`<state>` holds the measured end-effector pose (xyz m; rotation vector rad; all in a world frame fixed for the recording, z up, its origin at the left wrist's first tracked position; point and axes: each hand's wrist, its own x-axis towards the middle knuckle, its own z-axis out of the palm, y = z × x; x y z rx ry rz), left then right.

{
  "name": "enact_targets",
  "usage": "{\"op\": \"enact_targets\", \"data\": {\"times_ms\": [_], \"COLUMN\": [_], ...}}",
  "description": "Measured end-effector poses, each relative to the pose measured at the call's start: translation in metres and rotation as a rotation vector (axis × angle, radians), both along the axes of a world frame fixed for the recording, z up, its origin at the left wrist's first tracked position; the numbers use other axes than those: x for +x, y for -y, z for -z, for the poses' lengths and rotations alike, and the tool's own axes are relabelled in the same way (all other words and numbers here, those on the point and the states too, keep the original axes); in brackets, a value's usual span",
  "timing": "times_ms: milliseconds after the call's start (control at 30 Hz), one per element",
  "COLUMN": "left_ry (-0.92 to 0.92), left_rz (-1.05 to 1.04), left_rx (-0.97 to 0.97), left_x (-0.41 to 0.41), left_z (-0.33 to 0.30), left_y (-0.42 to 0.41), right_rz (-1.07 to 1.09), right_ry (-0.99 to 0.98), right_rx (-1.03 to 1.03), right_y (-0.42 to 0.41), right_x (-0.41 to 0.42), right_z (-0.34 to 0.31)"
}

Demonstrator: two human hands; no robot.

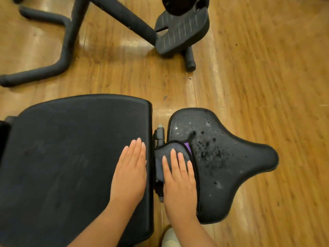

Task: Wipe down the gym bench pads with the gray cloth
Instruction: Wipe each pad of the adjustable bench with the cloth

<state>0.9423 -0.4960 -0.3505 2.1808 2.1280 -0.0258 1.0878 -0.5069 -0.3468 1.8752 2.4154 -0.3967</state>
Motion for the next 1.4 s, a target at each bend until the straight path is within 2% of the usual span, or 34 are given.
{"op": "enact_targets", "data": {"times_ms": [133,233,400,567,733,833,1133,1400], "left_ry": [0.017,0.03,0.03,0.018,0.038,0.042,0.063,0.092], "left_rz": [-0.002,-0.004,-0.006,0.006,-0.003,0.003,0.005,0.0], "left_rx": [-0.003,-0.001,-0.009,-0.015,-0.012,0.005,0.007,0.0], "left_x": [0.0,0.001,0.001,0.001,0.001,0.0,-0.001,-0.002], "left_z": [-0.003,-0.005,-0.005,-0.006,-0.005,-0.001,0.005,0.001], "left_y": [0.0,0.0,-0.001,-0.001,-0.002,-0.002,0.001,0.001], "right_rz": [0.011,0.051,0.032,0.072,-0.06,-0.049,0.015,0.016], "right_ry": [-0.041,0.014,0.105,-0.018,-0.031,-0.031,-0.047,0.056], "right_rx": [0.044,0.127,0.043,0.178,0.071,0.012,0.052,0.065], "right_y": [-0.035,-0.084,-0.122,-0.062,0.059,0.072,0.008,-0.079], "right_x": [-0.01,-0.021,-0.028,-0.013,0.027,0.036,0.009,-0.027], "right_z": [0.002,0.0,0.0,0.003,-0.001,0.002,-0.001,0.005]}}
